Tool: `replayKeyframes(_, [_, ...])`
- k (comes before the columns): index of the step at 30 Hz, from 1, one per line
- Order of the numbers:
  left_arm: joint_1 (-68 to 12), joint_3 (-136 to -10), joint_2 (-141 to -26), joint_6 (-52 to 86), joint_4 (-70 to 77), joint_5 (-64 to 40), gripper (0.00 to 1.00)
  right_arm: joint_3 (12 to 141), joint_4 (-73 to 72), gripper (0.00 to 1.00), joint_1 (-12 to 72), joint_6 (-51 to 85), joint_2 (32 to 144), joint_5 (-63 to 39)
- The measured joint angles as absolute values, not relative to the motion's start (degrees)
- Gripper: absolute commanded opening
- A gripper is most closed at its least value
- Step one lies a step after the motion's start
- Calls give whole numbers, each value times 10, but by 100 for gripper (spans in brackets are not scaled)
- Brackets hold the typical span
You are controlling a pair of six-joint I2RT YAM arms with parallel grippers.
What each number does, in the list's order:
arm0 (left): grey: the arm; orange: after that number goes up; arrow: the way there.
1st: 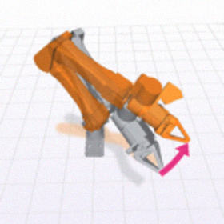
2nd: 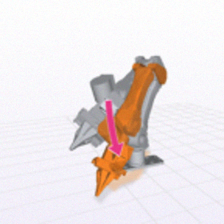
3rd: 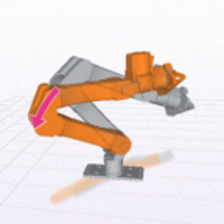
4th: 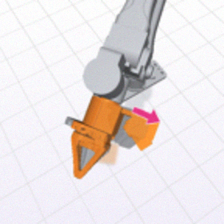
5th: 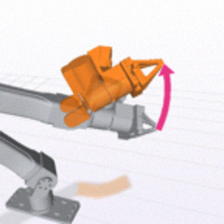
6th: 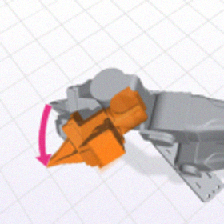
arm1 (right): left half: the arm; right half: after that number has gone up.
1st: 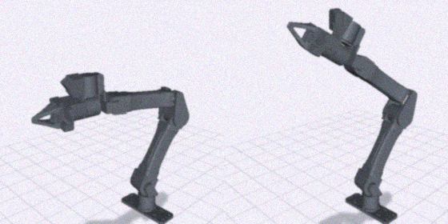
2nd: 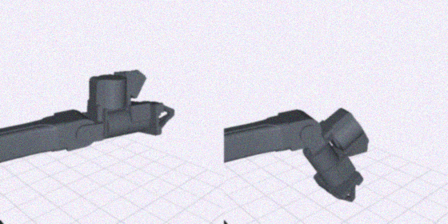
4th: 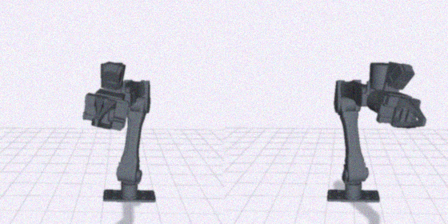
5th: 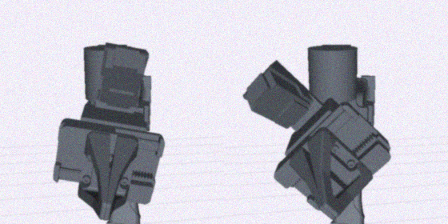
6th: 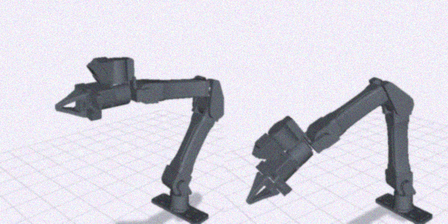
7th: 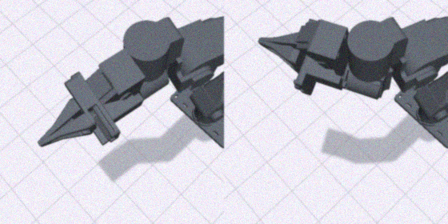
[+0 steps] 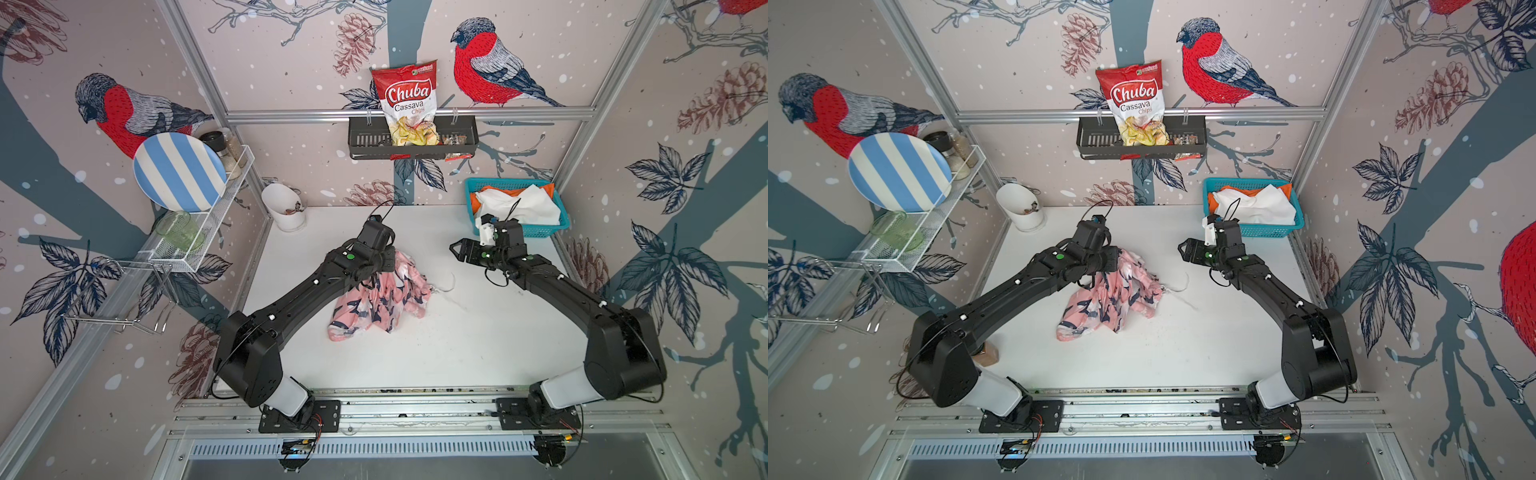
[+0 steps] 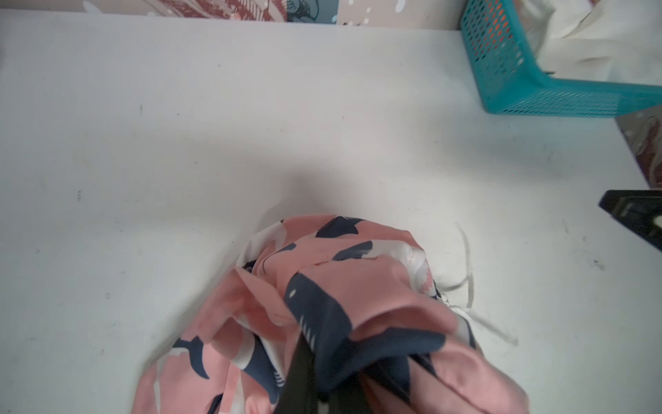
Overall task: Roll up the shorts
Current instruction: Flatten out the shorts at the center of the board.
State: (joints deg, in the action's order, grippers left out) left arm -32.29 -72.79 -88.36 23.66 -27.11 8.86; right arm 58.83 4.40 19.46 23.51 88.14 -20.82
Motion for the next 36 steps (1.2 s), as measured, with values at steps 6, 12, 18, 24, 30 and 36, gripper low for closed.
replayKeyframes(6, [-295, -722, -922, 236, -287, 86, 52, 600, 51, 85, 279, 199, 936, -239])
replayKeyframes(12, [-294, -709, -895, 237, -303, 83, 62, 606, 53, 89, 377, 143, 957, -197])
replayKeyframes(18, [-294, -658, -856, 248, -305, 75, 65, 656, 53, 28, 404, 104, 1025, -139])
replayKeyframes(24, [-294, -612, -808, 276, -319, 93, 69, 665, 53, 0, 378, 109, 1027, -89])
replayKeyframes(30, [-294, -543, -787, 313, -328, 108, 70, 668, 69, 0, 344, 142, 1003, -16])
replayKeyframes(36, [-287, -506, -801, 332, -328, 135, 68, 666, 94, 0, 331, 156, 982, 28])
